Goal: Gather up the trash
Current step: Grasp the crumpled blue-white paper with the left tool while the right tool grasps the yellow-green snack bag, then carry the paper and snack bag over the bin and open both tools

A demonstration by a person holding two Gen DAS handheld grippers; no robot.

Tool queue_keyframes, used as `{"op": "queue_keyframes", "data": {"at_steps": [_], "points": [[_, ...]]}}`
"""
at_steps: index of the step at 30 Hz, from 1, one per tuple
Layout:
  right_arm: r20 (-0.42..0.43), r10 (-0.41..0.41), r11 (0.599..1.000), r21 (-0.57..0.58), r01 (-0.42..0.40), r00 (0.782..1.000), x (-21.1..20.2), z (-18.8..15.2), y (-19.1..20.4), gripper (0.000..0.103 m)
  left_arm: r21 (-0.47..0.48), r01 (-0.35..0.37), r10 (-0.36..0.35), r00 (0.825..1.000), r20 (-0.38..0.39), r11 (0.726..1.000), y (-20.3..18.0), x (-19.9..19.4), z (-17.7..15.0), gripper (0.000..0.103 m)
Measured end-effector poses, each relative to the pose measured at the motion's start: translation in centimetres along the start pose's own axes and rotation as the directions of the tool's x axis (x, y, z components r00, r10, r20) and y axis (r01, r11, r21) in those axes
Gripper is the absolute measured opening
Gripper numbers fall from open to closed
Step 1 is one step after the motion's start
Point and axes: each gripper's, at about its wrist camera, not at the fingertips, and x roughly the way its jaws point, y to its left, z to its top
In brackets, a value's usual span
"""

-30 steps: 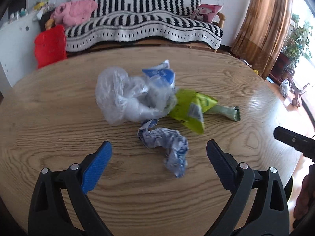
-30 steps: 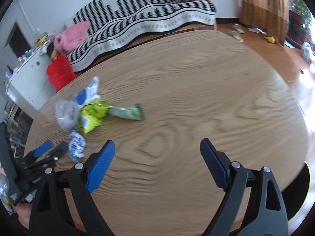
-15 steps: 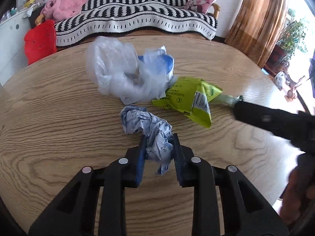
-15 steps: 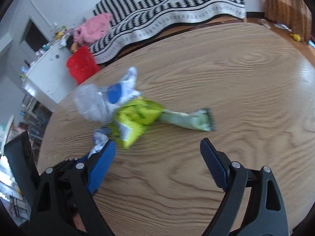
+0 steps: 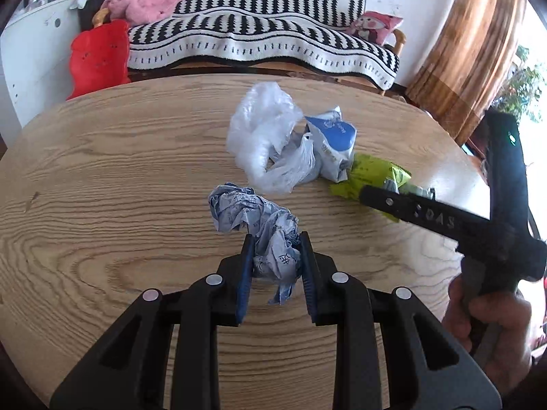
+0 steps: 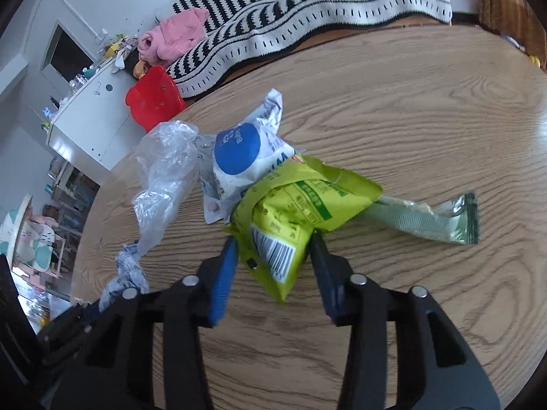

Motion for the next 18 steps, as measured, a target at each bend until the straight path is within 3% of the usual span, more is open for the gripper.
{"op": "queue_keyframes", "data": {"at_steps": [3, 7, 11, 18], "points": [[0.036, 0.001, 0.998, -0.057, 0.001, 0.999, -2.1, -0.3, 1.3, 0.032, -0.025, 0.038, -0.038, 0.999, 0.011, 0.999, 0.0, -1.0, 0.3, 0.025], [0.074, 0.006, 0.995, -0.104, 0.002, 0.997, -5.2, -1.1, 1.8, 0.030, -0.046, 0.150, -0.148, 0.988, 0.030, 0.988, -1.5, -3.2, 0.0, 0.025], [0.114, -0.020, 0.991, -0.127, 0.035, 0.993, -9.0, -2.2, 1.1, 0.029, 0.033, 0.153, -0.155, 0.985, 0.072, 0.988, -4.8, -4.8, -0.7, 0.025], [0.176, -0.096, 0.986, -0.120, 0.119, 0.980, -16.3, -4.8, -3.0, 0.026, 0.091, 0.202, -0.207, 0.977, 0.056, 0.975, -11.1, -4.2, -1.3, 0.025]]}}
